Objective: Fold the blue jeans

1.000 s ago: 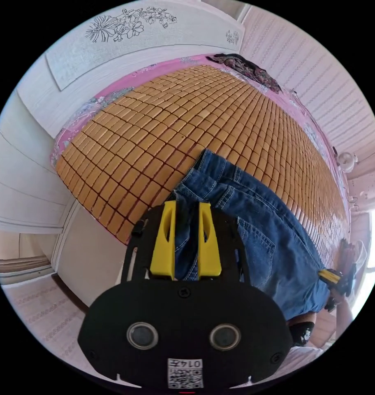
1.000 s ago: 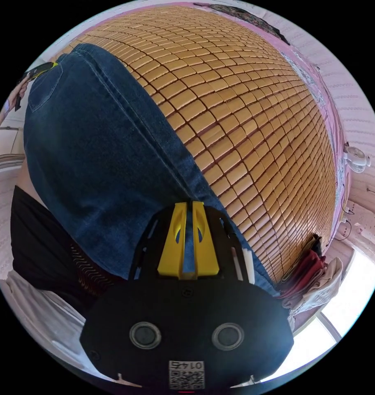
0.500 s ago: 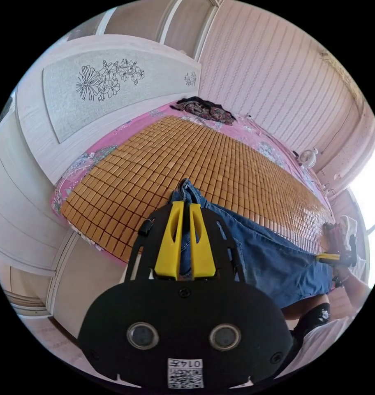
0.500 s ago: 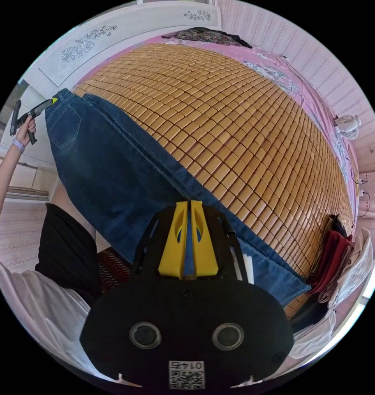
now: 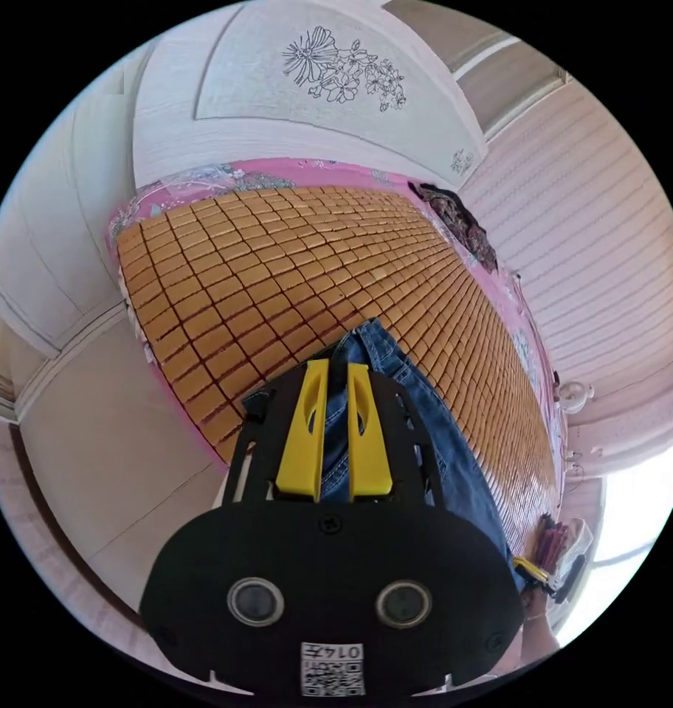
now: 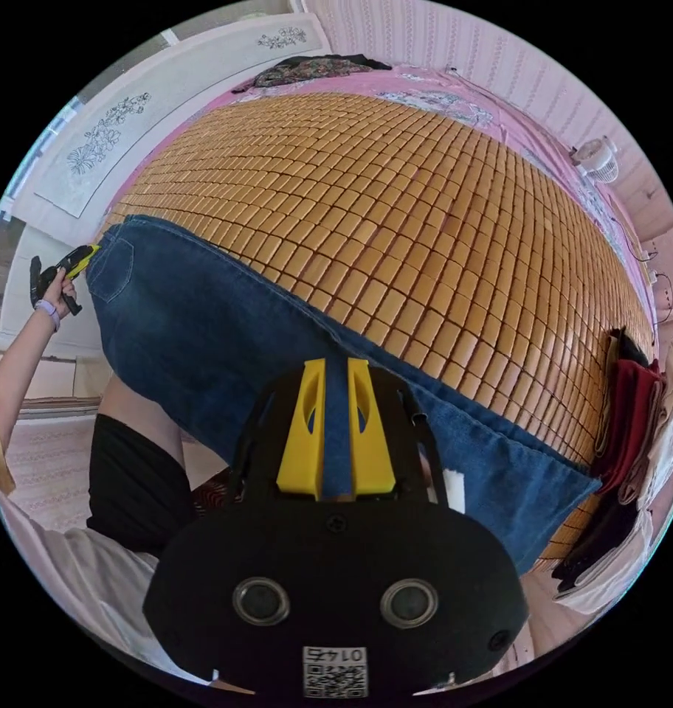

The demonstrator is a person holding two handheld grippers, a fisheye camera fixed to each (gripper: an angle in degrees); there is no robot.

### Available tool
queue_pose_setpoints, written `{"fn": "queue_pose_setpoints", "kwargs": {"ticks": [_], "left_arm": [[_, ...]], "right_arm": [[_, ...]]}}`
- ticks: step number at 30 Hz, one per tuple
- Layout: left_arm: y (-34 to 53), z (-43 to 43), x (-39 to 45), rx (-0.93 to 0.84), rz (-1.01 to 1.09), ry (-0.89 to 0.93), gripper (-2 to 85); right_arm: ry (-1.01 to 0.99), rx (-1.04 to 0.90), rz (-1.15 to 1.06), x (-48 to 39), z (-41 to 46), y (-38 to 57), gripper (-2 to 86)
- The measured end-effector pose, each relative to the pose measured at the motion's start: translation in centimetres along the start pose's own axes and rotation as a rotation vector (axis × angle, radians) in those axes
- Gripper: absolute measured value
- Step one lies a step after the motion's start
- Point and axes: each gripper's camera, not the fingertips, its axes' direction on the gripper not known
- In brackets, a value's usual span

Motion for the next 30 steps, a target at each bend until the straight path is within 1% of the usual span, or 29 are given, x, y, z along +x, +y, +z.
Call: {"fn": "queue_pose_setpoints", "kwargs": {"ticks": [3, 5, 6, 7, 11, 12, 14, 15, 17, 19, 20, 21, 22, 23, 24, 25, 27, 29, 30], "left_arm": [[1.0, -2.2, 0.2, 0.059, 0.069, -0.004, 3.2], [2.8, -4.4, 1.6, 0.104, 0.208, 0.022, 1.7], [3.5, -4.8, 2.1, 0.105, 0.25, 0.032, 1.4], [5.1, -5.3, 3.4, 0.08, 0.339, 0.054, 0.9], [12.3, -4.4, 9.5, -0.093, 0.621, 0.154, -0.3], [13.4, -4.0, 10.5, -0.121, 0.652, 0.168, -0.4], [18.1, -2.0, 15.1, -0.255, 0.78, 0.237, -0.5], [19.2, -1.4, 16.3, -0.285, 0.803, 0.256, -0.5], [23.4, 1.0, 20.5, -0.414, 0.894, 0.303, -0.5], [25.9, 2.3, 23.1, -0.439, 0.957, 0.272, -0.6], [27.2, 3.0, 24.7, -0.449, 0.985, 0.252, -0.7], [27.8, 3.5, 25.4, -0.459, 0.995, 0.245, -0.7], [28.7, 4.3, 26.6, -0.479, 1.006, 0.227, -0.8], [29.6, 4.9, 27.8, -0.484, 1.019, 0.201, -0.8], [30.0, 5.3, 28.3, -0.486, 1.025, 0.184, -0.8], [30.8, 6.0, 29.2, -0.495, 1.04, 0.15, -0.8], [31.9, 7.2, 30.2, -0.512, 1.059, 0.081, -0.8], [32.7, 7.6, 31.0, -0.497, 1.087, 0.065, -0.9], [32.7, 7.7, 31.2, -0.5, 1.083, 0.067, -0.9]], "right_arm": [[0.035, 0.105, 0.052, 2.6, -2.7, 5.2, 6.1], [0.063, 0.144, 0.117, 4.9, -4.0, 9.1, 6.3], [0.095, 0.159, 0.18, 6.7, -4.7, 11.9, 6.4], [0.127, 0.172, 0.25, 8.6, -5.3, 14.8, 6.7], [0.194, 0.172, 0.466, 14.3, -6.5, 22.7, 9.4], [0.221, 0.173, 0.54, 15.9, -6.9, 25.0, 10.8], [0.269, 0.187, 0.682, 18.3, -7.2, 28.4, 13.5], [0.275, 0.188, 0.771, 19.9, -7.3, 30.5, 15.6], [0.258, 0.181, 0.912, 22.5, -7.0, 33.6, 18.4], [0.161, 0.182, 1.069, 25.7, -6.3, 37.3, 19.9], [0.126, 0.19, 1.102, 26.4, -6.0, 38.2, 19.8], [0.04, 0.224, 1.163, 27.7, -5.6, 39.8, 19.5], [-0.069, 0.264, 1.197, 28.8, -5.1, 41.1, 17.8], [-0.133, 0.285, 1.21, 29.3, -4.9, 41.6, 17.0], [-0.293, 0.326, 1.204, 30.3, -4.4, 42.2, 15.6], [-0.407, 0.358, 1.203, 31.0, -3.9, 42.7, 13.6], [-0.443, 0.373, 1.175, 31.4, -4.1, 43.0, 9.8], [-0.451, 0.362, 1.127, 31.6, -4.9, 43.0, 6.5], [-0.491, 0.413, 1.048, 31.7, -6.1, 42.7, 5.0]]}}
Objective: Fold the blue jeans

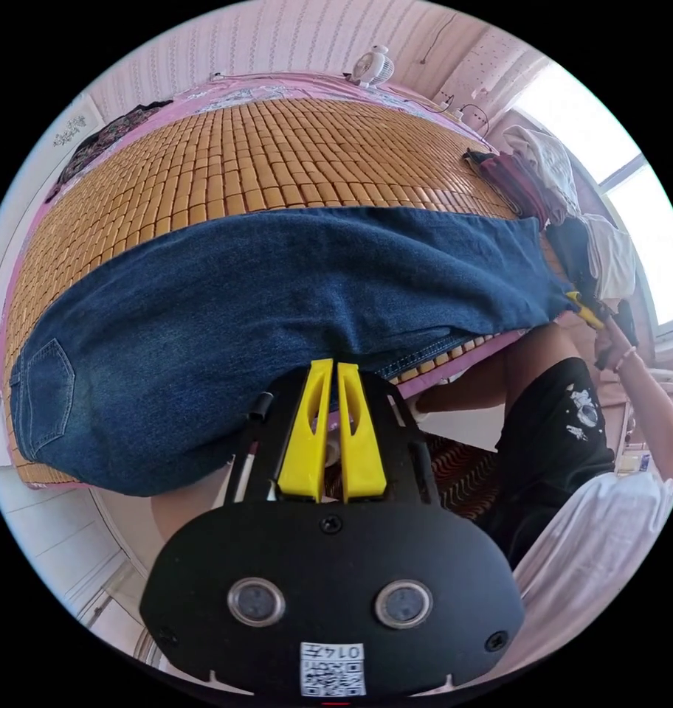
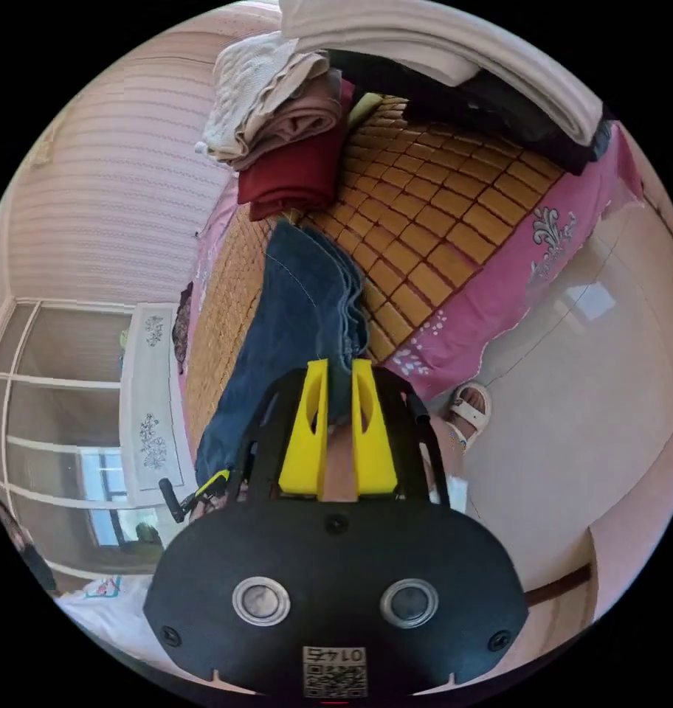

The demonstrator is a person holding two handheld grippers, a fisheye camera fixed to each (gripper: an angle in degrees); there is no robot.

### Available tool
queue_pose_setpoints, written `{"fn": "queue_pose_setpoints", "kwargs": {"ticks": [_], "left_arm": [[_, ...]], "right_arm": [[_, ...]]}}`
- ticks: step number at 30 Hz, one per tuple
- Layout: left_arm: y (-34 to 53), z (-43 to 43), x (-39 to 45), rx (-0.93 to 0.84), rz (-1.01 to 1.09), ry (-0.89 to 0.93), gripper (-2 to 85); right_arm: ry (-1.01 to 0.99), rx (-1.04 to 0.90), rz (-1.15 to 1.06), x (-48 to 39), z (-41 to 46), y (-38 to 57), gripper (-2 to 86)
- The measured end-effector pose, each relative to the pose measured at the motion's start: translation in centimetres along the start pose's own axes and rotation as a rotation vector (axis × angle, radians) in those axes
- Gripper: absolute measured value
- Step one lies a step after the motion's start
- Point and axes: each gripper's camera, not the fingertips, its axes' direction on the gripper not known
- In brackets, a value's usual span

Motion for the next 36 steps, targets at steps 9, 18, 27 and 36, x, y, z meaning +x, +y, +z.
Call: {"fn": "queue_pose_setpoints", "kwargs": {"ticks": [9, 18, 27, 36], "left_arm": [[-1.4, 0.7, 3.0, -0.027, 0.063, -0.03, -1.0], [-2.1, 0.0, 4.8, 0.035, 0.065, 0.036, -1.0], [-6.8, 2.1, 8.6, 0.062, 0.109, 0.019, -1.0], [-6.5, 4.0, 8.8, 0.023, 0.032, 0.06, -1.0]], "right_arm": [[-0.122, 0.234, -0.412, -9.5, -7.0, 0.6, 3.3], [0.296, 0.143, -0.277, -4.9, -0.6, 5.4, 2.0], [0.33, -0.35, -1.145, -29.7, 20.9, 10.7, -0.2], [0.492, -0.532, -1.461, -44.3, 38.1, 16.3, -0.4]]}}
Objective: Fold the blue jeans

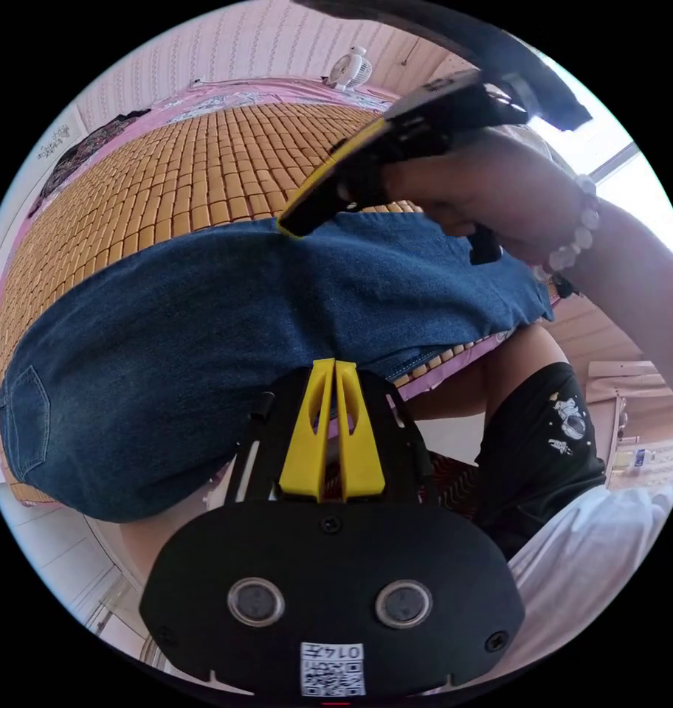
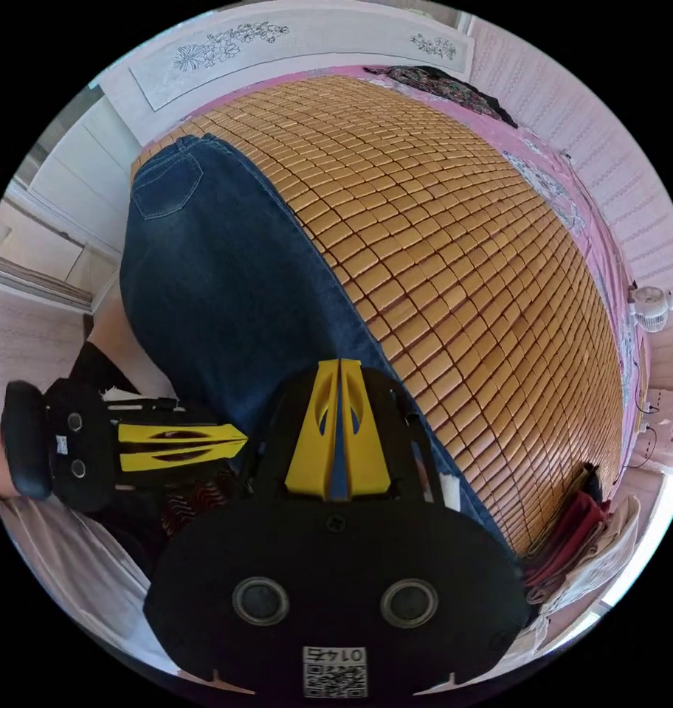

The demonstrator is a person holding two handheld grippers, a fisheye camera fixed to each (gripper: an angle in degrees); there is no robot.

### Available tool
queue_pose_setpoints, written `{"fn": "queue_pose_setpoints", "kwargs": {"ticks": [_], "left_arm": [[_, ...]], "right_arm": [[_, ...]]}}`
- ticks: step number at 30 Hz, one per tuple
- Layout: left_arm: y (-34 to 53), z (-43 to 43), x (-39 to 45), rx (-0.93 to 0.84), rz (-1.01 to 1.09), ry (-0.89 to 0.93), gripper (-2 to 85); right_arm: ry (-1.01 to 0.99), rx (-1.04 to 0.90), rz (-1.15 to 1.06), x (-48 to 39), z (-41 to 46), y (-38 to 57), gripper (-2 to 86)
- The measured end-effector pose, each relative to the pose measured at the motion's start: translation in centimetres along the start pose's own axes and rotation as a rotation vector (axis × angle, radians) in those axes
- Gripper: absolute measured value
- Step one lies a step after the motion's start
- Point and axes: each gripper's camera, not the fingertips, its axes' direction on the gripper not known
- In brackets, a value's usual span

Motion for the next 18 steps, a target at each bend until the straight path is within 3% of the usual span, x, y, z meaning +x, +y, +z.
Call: {"fn": "queue_pose_setpoints", "kwargs": {"ticks": [8, 18], "left_arm": [[0.8, 0.5, 0.7, 0.016, 0.009, 0.03, -1.0], [0.2, 0.7, 1.1, 0.005, 0.011, 0.041, -1.0]], "right_arm": [[0.222, -0.256, -0.202, -1.8, 4.5, -6.6, -0.9], [0.147, -0.481, -0.25, 0.6, 5.8, -11.8, -0.9]]}}
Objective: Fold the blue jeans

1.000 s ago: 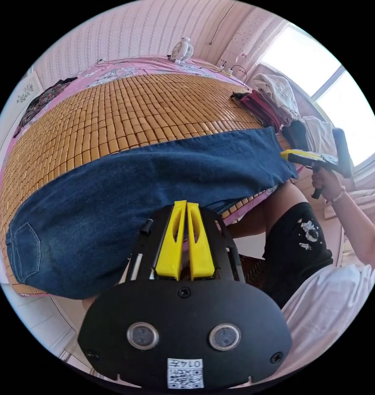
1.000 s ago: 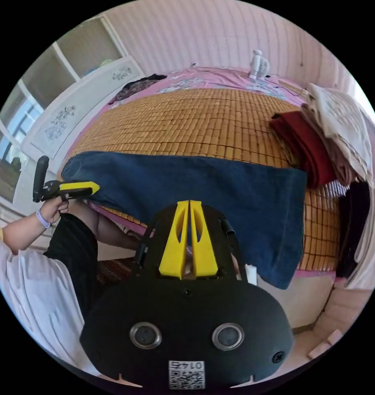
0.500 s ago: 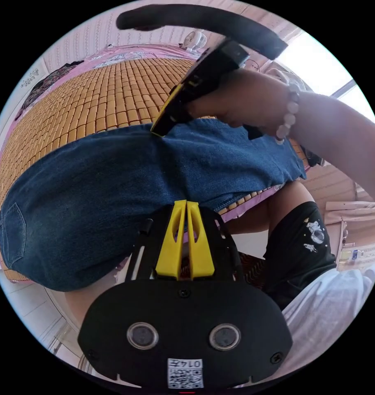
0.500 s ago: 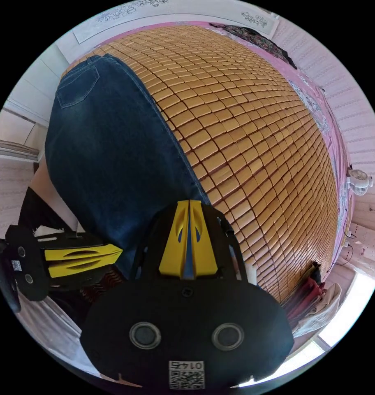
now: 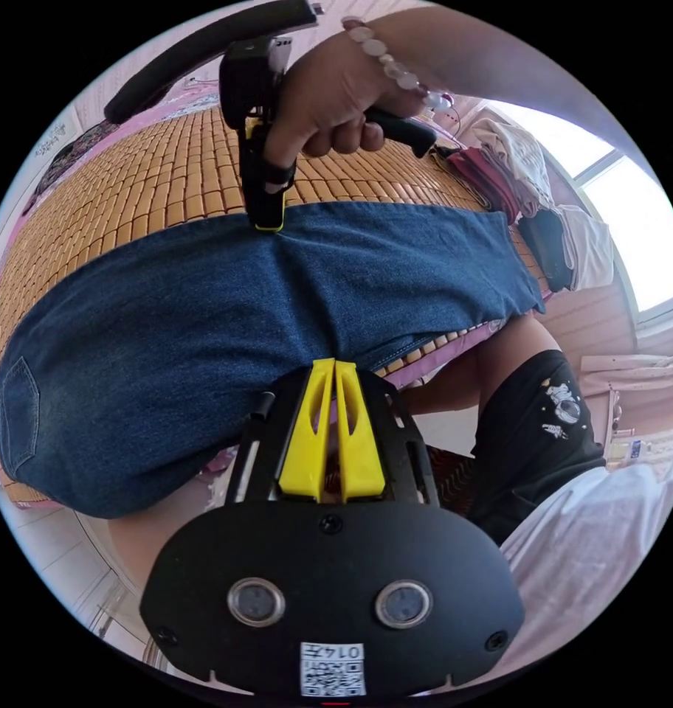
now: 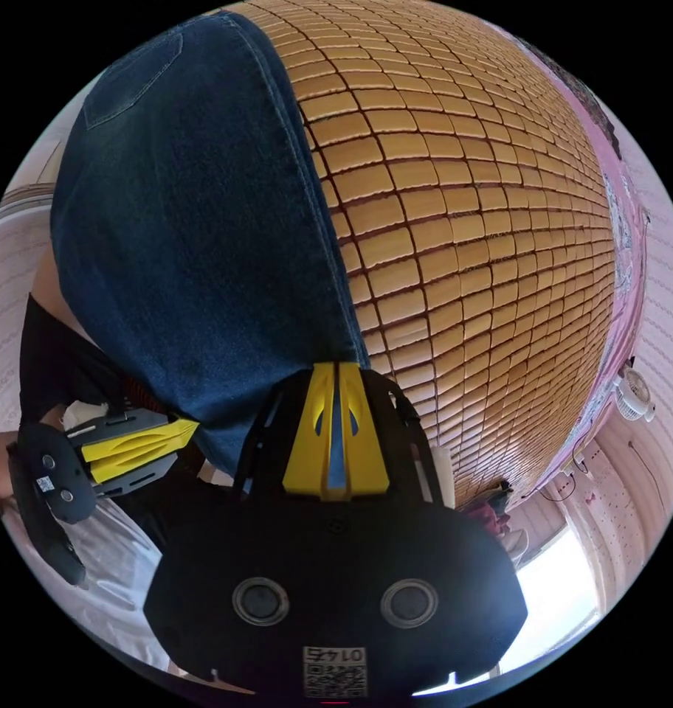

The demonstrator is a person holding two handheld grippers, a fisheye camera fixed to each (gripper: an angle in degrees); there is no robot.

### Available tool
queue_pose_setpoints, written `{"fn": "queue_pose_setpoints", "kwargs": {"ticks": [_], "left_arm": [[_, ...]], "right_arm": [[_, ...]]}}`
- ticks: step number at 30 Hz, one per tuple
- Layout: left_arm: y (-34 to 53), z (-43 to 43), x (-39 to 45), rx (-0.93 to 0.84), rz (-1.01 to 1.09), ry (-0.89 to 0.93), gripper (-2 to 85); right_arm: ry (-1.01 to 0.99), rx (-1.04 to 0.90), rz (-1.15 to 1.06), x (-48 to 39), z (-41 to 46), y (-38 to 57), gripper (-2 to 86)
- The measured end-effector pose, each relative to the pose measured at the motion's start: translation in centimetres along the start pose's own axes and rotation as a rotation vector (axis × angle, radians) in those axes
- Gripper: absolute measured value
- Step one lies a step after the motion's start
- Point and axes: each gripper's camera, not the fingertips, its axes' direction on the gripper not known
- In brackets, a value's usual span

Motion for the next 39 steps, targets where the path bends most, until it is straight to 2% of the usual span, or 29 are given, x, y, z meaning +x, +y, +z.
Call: {"fn": "queue_pose_setpoints", "kwargs": {"ticks": [3, 8, 15, 17, 19, 21, 24, 28, 31, 35, 38, 39], "left_arm": [[-0.4, 0.1, 0.4, -0.028, 0.012, -0.016, -1.0], [-1.8, 0.5, 2.2, -0.131, 0.154, -0.116, -1.0], [-1.5, 0.2, 2.1, -0.126, 0.175, -0.11, -1.0], [-0.6, -0.6, 1.7, -0.089, 0.172, -0.066, -1.0], [0.3, -1.4, 1.2, -0.075, 0.137, -0.039, -1.0], [1.4, -2.4, 0.6, -0.035, 0.103, -0.032, -1.0], [3.2, -4.6, -0.9, 0.057, 0.046, -0.01, -1.0], [5.3, -6.4, -4.4, 0.083, -0.117, -0.032, -1.0], [6.5, -6.8, -6.5, 0.081, -0.233, -0.045, -1.0], [6.7, -6.3, -7.6, 0.062, -0.319, -0.058, -1.0], [6.3, -4.5, -7.7, -0.009, -0.319, -0.121, -1.0], [6.2, -4.3, -7.7, -0.011, -0.317, -0.133, -1.0]], "right_arm": [[0.027, -0.028, 0.011, 0.4, 0.1, -0.4, -0.8], [0.008, 0.018, 0.066, 2.1, 0.4, 1.0, -0.8], [0.042, 0.274, 0.157, 3.4, 1.1, 7.6, -0.9], [-0.041, 0.394, 0.232, 4.3, 1.4, 11.1, -0.9], [-0.311, 0.544, 0.39, 6.6, 2.4, 17.8, -0.6], [-0.476, 0.708, 0.503, 7.5, 3.6, 24.9, -0.1], [-0.512, 0.859, 0.763, 7.6, 7.4, 38.4, 3.5], [-0.373, 0.804, 1.276, 7.0, 15.5, 55.6, 14.8], [-0.327, 0.716, 1.513, 6.7, 20.4, 62.5, 19.9], [-0.414, 0.777, 1.67, 7.1, 24.5, 66.3, 21.5], [-0.597, 0.75, 1.71, 7.8, 28.2, 67.6, 16.2], [-0.727, 0.792, 1.666, 8.0, 29.5, 67.9, 14.6]]}}
